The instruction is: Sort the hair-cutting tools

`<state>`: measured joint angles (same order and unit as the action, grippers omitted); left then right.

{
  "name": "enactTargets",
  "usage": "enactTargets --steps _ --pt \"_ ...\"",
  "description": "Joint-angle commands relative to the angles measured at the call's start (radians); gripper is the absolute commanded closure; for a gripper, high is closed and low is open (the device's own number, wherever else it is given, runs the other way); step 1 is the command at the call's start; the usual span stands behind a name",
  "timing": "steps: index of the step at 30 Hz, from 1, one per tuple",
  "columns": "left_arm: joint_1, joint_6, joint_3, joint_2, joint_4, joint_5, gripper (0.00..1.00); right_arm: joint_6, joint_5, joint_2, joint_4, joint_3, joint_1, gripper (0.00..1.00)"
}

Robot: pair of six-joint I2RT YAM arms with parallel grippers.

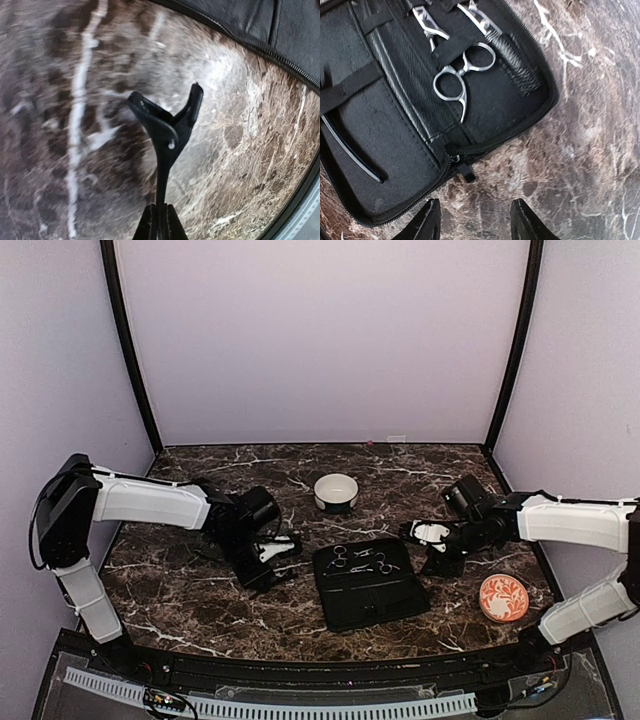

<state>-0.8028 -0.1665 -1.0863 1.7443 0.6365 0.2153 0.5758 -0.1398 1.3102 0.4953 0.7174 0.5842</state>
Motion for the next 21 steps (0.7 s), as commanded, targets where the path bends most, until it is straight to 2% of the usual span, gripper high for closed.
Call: enactTargets --steps 1,3,6,11,14,16,17,19,21 --pt "-0.054 -0.068 -0.032 0.057 0.062 -0.054 1.0 0.017 -0.023 0.021 0.036 0.079 -0.003 0.53" --pt "-0.08 -0.077 -0.042 0.078 0.056 -0.07 1.0 0.01 -0.013 0.029 0.044 0.113 -0.001 0.53" --pt "-0.114 -0.086 -0.064 0.109 0.055 -0.107 0.92 0.011 0.0 0.033 0.066 0.172 -0.001 0.53" --pt "-0.121 -0.085 -0.098 0.075 0.06 -0.188 0.61 0.043 -0.003 0.033 0.118 0.251 0.003 0.54" --pt "-0.119 -0.102 -0.12 -0.037 0.045 -0.248 0.52 0.065 -0.029 0.032 0.152 0.299 0.022 0.54" --pt "-0.114 -0.125 -0.122 -0.116 -0.009 -0.316 0.48 0.076 -0.033 0.04 0.16 0.328 0.055 0.54" --pt "-0.107 -0.134 -0.12 -0.153 -0.05 -0.366 0.43 0.083 -0.029 0.048 0.158 0.338 0.077 0.54" --pt "-0.07 -0.121 -0.113 -0.209 -0.169 -0.514 0.26 0.096 -0.012 0.078 0.144 0.357 0.128 0.55" --pt "0.002 -0.07 -0.14 -0.225 -0.241 -0.564 0.18 0.107 0.001 0.129 0.142 0.392 0.173 0.58"
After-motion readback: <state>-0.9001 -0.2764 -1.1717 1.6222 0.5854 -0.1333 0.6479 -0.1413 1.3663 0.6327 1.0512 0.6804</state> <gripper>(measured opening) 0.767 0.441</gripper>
